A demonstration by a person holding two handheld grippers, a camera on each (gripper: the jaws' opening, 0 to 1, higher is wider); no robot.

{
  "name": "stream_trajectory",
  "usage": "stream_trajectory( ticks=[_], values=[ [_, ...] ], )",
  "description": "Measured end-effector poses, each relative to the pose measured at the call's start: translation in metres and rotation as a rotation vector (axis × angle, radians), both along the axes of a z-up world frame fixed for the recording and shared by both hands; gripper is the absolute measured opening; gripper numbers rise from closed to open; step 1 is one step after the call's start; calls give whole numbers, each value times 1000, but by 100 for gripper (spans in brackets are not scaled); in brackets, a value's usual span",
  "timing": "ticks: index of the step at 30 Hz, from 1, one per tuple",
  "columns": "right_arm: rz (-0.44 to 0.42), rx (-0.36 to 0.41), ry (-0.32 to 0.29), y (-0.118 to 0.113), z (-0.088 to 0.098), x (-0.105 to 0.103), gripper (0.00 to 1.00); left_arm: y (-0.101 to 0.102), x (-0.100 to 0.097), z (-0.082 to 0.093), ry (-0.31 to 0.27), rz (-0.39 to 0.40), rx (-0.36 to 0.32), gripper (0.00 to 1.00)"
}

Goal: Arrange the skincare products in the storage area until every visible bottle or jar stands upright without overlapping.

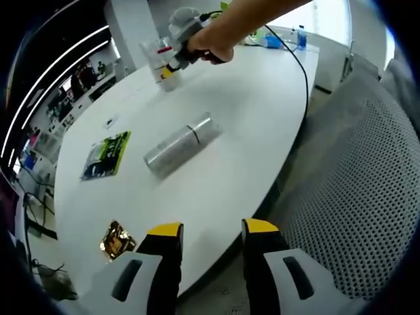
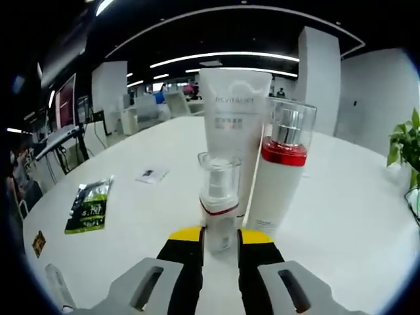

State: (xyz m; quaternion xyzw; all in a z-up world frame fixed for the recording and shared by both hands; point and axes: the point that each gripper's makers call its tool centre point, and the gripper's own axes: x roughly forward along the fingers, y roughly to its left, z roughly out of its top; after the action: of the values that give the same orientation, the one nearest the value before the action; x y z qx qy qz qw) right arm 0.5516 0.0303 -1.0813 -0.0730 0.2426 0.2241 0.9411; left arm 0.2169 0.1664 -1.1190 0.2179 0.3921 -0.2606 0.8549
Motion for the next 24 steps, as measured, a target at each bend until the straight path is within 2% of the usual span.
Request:
stream_trajectory(
  ticks=[12, 14, 15, 16, 20, 24],
  values=[
    [-44, 25, 19, -24, -2, 9, 14, 1, -1, -1, 3, -1, 7, 30],
    [-46, 96, 54, -16, -3, 4, 20, 1, 0, -1, 2, -1, 9, 30],
    [-45, 119, 84, -11, -6, 2, 26, 1, 0, -1, 2, 1, 10, 30],
    [-45, 116, 76, -10, -5, 2, 30, 2, 0, 0, 1, 2, 9, 30],
    [-44, 140, 82, 4, -3, 8, 32, 2, 0, -1, 1, 0, 12, 30],
    [-61, 122, 64, 13, 3, 21, 31, 3, 0, 0, -2, 5, 12, 30]
  ],
)
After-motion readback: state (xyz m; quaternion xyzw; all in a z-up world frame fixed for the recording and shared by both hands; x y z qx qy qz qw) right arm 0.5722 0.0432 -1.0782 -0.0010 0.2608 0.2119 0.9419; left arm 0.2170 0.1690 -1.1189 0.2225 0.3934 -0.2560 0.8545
